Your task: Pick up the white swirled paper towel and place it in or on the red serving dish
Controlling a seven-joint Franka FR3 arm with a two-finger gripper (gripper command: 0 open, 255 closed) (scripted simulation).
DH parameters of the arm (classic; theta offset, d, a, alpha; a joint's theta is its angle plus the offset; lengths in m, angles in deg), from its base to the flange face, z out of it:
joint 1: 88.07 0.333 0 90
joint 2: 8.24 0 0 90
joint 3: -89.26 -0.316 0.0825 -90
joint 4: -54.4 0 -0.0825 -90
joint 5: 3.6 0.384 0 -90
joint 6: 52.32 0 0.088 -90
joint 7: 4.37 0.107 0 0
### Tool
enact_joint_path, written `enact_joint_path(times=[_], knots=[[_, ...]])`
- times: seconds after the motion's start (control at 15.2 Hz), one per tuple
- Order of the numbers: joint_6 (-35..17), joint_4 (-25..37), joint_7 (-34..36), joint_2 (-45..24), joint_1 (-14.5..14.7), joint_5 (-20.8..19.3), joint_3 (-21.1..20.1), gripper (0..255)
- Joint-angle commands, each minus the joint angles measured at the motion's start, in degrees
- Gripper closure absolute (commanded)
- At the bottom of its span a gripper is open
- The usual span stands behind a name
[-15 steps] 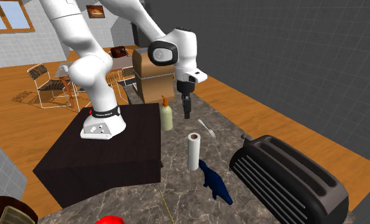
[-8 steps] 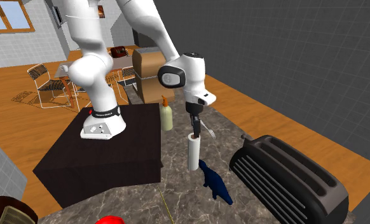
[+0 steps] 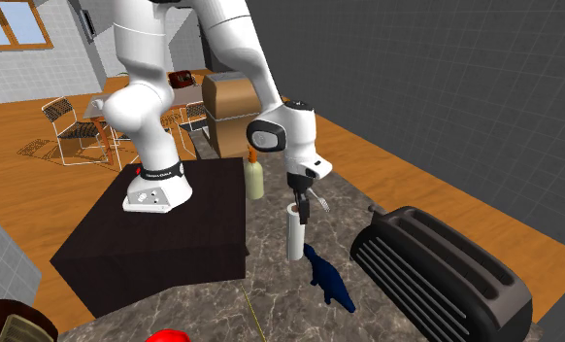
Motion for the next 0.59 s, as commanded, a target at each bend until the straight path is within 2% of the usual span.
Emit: enact_joint_path(times=[0.0,0.46,0.53], knots=[[-1.11,0.34,-0.58,-1.42,-0.52,0.73,-0.59,0],[-1.10,0.34,-0.56,-1.41,-0.53,0.71,-0.60,0],[-1.10,0.34,-0.56,-1.41,-0.53,0.71,-0.60,255]])
